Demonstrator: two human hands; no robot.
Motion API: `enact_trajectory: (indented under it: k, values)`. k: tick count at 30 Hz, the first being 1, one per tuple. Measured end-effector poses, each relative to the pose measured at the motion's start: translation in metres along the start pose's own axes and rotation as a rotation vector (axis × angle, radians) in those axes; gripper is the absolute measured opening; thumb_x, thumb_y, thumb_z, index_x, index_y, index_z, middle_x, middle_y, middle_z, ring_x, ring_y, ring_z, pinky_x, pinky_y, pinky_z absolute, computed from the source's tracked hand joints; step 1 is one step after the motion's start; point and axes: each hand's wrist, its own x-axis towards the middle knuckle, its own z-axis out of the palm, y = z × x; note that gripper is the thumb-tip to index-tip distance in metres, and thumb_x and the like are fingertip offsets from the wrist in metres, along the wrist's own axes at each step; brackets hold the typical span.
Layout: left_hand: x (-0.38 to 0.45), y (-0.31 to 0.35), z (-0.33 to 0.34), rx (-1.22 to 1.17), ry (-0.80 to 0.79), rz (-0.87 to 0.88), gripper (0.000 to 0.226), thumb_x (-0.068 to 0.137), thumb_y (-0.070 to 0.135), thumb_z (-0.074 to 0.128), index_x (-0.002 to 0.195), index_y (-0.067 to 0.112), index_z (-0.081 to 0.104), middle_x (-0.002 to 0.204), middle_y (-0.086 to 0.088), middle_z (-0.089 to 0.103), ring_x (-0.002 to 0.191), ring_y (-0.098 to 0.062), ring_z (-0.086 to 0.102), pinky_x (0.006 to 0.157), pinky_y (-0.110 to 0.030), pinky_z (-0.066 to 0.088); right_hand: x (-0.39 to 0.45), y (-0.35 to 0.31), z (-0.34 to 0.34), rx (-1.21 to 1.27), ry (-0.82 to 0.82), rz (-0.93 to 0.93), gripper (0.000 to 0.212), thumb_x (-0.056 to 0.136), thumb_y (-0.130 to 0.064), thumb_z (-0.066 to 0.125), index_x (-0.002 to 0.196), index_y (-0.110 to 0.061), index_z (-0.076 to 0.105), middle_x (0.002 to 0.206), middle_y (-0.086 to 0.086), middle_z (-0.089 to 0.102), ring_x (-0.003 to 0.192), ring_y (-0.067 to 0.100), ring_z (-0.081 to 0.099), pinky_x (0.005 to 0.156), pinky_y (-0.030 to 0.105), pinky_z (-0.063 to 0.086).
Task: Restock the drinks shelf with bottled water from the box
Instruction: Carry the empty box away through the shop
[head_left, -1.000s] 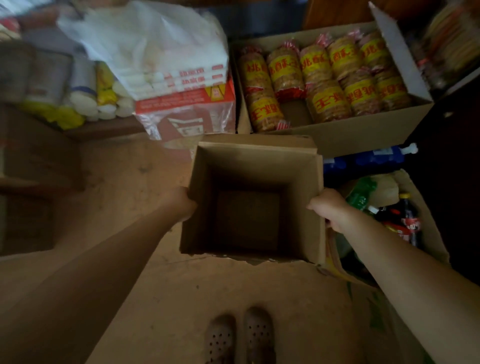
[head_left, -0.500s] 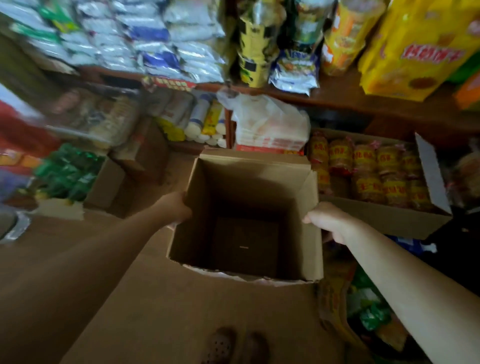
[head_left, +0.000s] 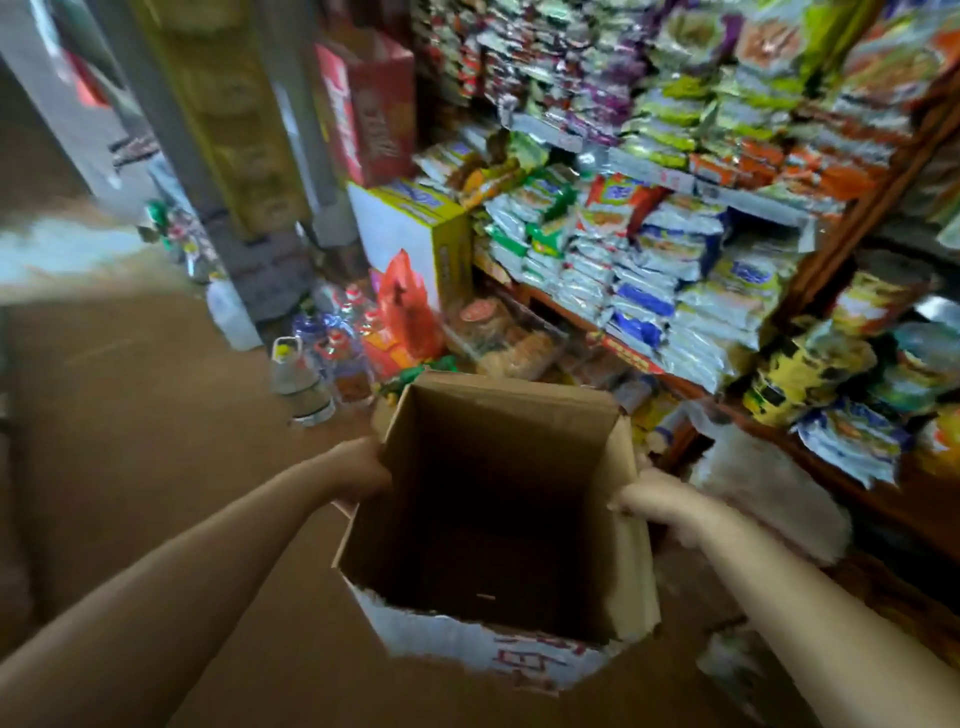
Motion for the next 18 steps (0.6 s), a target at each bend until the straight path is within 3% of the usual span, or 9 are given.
enact_trajectory:
  k: [3, 5, 10, 15, 18]
  values:
    - [-0.016, -0.045, -0.043, -0.066, 0.053, -0.073, 0.011, 0.081, 0.002, 0.056, 0.087, 0.008, 0.063, 0.070, -0.007, 0.062, 0.051, -0.017, 0.061, 0.042, -0.031, 0.055, -0.008, -0.070, 0.021, -0.076, -0.020, -0.069, 0.061, 0.093, -0.017, 0.058, 0.145, -0.003, 0.030, 0.146, 0.013, 0.038, 0.132, 0.029, 0.039, 0.089, 0.030, 0.036]
    - [-0.029, -0.076, -0.072, -0.107, 0.103, -0.115, 0.006, 0.080, 0.006, 0.057, 0.079, 0.010, 0.062, 0.066, -0.006, 0.061, 0.049, -0.018, 0.060, 0.041, -0.028, 0.053, -0.012, -0.114, 0.040, -0.145, -0.050, -0.123, 0.063, 0.095, -0.015, 0.056, 0.147, -0.002, 0.024, 0.151, 0.013, 0.030, 0.137, 0.030, 0.032, 0.091, 0.032, 0.034]
    - [-0.057, -0.154, -0.146, -0.254, 0.225, -0.247, 0.020, 0.077, 0.004, 0.060, 0.096, 0.004, 0.063, 0.079, -0.010, 0.066, 0.063, -0.024, 0.067, 0.040, -0.027, 0.053, -0.022, -0.225, 0.098, -0.266, -0.109, -0.276, 0.062, 0.094, -0.014, 0.056, 0.146, -0.003, 0.026, 0.153, 0.014, 0.028, 0.140, 0.032, 0.028, 0.105, 0.042, 0.032]
    - [-0.073, -0.217, -0.218, -0.339, 0.322, -0.315, 0.023, 0.078, 0.005, 0.061, 0.101, 0.004, 0.060, 0.083, -0.011, 0.066, 0.070, -0.027, 0.068, 0.043, -0.028, 0.055, -0.036, -0.330, 0.154, -0.348, -0.167, -0.397, 0.053, 0.093, -0.012, 0.057, 0.139, 0.002, 0.033, 0.149, 0.018, 0.032, 0.136, 0.036, 0.032, 0.094, 0.042, 0.037]
    - [-0.076, -0.251, -0.258, -0.353, 0.382, -0.349, 0.032, 0.075, 0.008, 0.064, 0.106, 0.003, 0.060, 0.095, -0.016, 0.069, 0.080, -0.030, 0.070, 0.059, -0.037, 0.060, -0.034, -0.388, 0.188, -0.368, -0.199, -0.451, 0.030, 0.091, -0.011, 0.058, 0.117, 0.000, 0.048, 0.118, 0.019, 0.049, 0.099, 0.033, 0.053, 0.069, 0.029, 0.042]
